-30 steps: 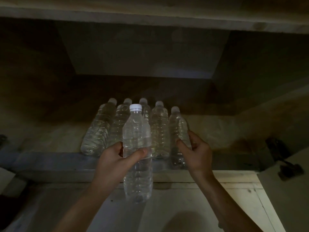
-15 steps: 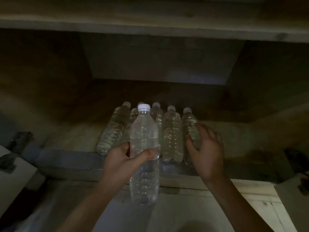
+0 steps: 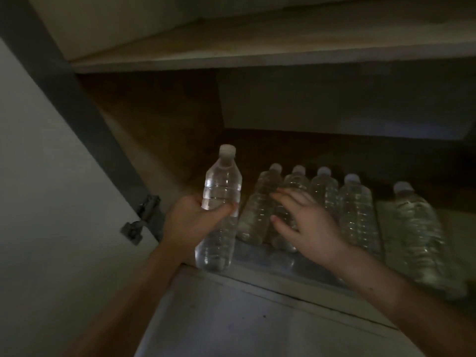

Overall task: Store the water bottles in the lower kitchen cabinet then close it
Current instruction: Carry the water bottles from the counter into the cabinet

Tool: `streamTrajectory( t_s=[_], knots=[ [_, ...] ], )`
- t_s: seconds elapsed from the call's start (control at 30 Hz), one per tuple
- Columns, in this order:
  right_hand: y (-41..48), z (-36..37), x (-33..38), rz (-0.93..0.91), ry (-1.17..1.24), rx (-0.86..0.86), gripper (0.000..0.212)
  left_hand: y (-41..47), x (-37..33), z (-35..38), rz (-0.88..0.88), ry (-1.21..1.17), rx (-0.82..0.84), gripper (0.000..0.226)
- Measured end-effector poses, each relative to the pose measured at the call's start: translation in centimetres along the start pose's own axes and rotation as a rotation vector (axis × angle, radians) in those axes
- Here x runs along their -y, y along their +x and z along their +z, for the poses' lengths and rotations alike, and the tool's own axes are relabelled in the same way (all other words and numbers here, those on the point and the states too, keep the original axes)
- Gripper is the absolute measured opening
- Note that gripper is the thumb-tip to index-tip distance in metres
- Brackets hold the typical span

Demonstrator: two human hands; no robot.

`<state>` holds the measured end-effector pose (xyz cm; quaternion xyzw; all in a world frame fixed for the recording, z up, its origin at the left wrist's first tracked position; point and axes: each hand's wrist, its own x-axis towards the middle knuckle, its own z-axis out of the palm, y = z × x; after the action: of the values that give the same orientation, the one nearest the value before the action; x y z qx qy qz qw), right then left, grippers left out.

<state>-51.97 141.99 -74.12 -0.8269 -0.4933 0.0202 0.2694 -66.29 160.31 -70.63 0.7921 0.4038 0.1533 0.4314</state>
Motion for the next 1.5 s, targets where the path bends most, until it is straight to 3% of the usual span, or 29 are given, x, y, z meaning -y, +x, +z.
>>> streamTrajectory(
  t_s=[0.27, 0.37, 0.57, 0.67, 0.87, 1.13, 1.27, 1.5],
  knots=[
    [2.6, 1.9, -0.4, -0.058, -0.155, 0.166, 0.055, 4.7, 2.7, 1.0, -0.097, 0.158, 0.015, 0.049],
    [2.7, 2.2, -0.8, -0.061, -0.14, 0.157, 0.062, 5.5, 2.7, 2.0, -0.105, 0.194, 0.039, 0.056],
    [2.7, 2.1, -0.8, -0.069, -0.086, 0.122, 0.051, 5.3, 2.3, 3.7, -0.081, 0.263, 0.031, 0.055],
    [2.6, 2.0, -0.7, -0.073, -0.083, 0.132, 0.052, 5.0, 2.9, 3.6, -0.063, 0.189, 0.04, 0.047],
    [2.5, 1.8, -0.4, -0.059, -0.062, 0.119, 0.051, 3.4, 4.5, 2.4, -0.05, -0.237, 0.109, 0.02],
    [2.4, 1.8, -0.6, -0.046, -0.015, 0.125, 0.051, 0.8, 6.7, 2.3, 0.044, -0.421, 0.098, 0.022],
    [2.5, 1.8, -0.6, -0.038, -0.01, 0.125, 0.052, 1.4, 5.9, 2.7, 0.055, -0.481, 0.078, 0.038],
    [2.5, 1.8, -0.7, -0.012, 0.003, 0.143, 0.059, 2.0, 4.5, 3.7, 0.105, -0.559, 0.122, 0.036]
  ],
)
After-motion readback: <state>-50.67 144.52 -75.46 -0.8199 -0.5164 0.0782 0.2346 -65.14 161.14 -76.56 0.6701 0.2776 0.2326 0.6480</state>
